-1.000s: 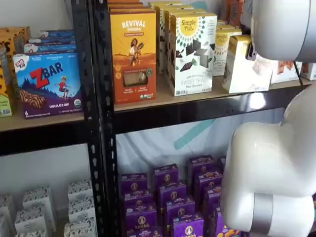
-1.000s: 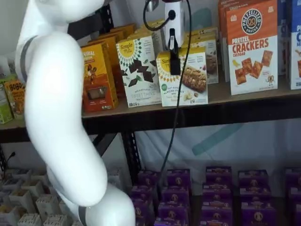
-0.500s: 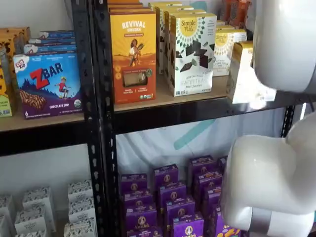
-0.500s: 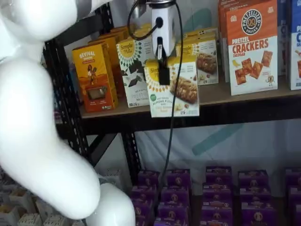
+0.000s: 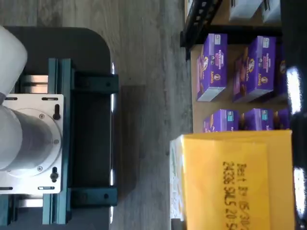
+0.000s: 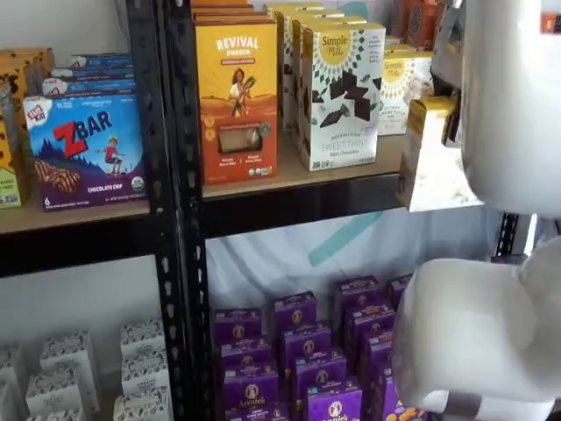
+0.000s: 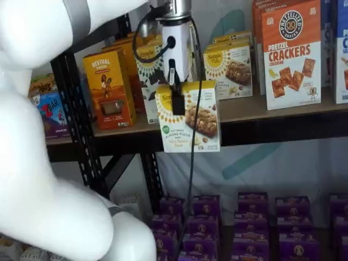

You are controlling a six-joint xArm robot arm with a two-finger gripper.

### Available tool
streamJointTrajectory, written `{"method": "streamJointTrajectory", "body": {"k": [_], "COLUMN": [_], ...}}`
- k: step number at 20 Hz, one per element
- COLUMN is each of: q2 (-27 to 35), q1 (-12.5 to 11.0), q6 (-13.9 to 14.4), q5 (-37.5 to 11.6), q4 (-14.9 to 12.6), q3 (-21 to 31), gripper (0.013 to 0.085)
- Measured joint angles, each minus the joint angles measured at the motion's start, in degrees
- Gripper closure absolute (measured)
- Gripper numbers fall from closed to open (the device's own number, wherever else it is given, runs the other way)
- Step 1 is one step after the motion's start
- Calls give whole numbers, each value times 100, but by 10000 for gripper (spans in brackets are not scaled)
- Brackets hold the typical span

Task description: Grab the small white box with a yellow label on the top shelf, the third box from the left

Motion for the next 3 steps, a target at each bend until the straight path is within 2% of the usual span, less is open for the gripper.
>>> {"method": "streamJointTrajectory", "body": {"k": [3], "q2": [-105], "q1": [83], "q6": [76], "q5": [-23], "q4": [-19], "q3": [127], "gripper": [650]}}
